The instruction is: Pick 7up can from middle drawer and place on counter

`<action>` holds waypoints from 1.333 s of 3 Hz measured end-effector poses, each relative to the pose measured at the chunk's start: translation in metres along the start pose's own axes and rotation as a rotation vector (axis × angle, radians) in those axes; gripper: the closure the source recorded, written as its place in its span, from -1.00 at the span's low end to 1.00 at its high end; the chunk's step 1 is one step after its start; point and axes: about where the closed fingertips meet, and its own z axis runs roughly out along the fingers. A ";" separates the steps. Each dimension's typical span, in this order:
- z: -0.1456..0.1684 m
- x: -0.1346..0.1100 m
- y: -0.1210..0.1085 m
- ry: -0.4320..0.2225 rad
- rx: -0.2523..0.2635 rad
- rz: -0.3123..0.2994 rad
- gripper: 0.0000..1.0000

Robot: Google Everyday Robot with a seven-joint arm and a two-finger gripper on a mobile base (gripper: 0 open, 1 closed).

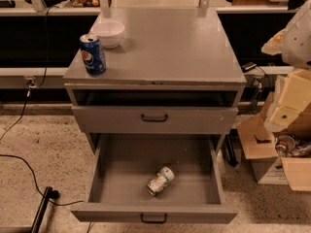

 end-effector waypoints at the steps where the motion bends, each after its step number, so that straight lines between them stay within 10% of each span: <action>1: 0.000 0.000 0.000 0.000 0.000 0.000 -1.00; 3: 0.076 -0.034 0.065 -0.145 -0.153 -0.180 -1.00; 4: 0.100 -0.031 0.080 -0.173 -0.148 -0.224 -1.00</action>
Offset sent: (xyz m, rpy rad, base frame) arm -0.0101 0.0510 -0.1217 0.1040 0.2425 0.2423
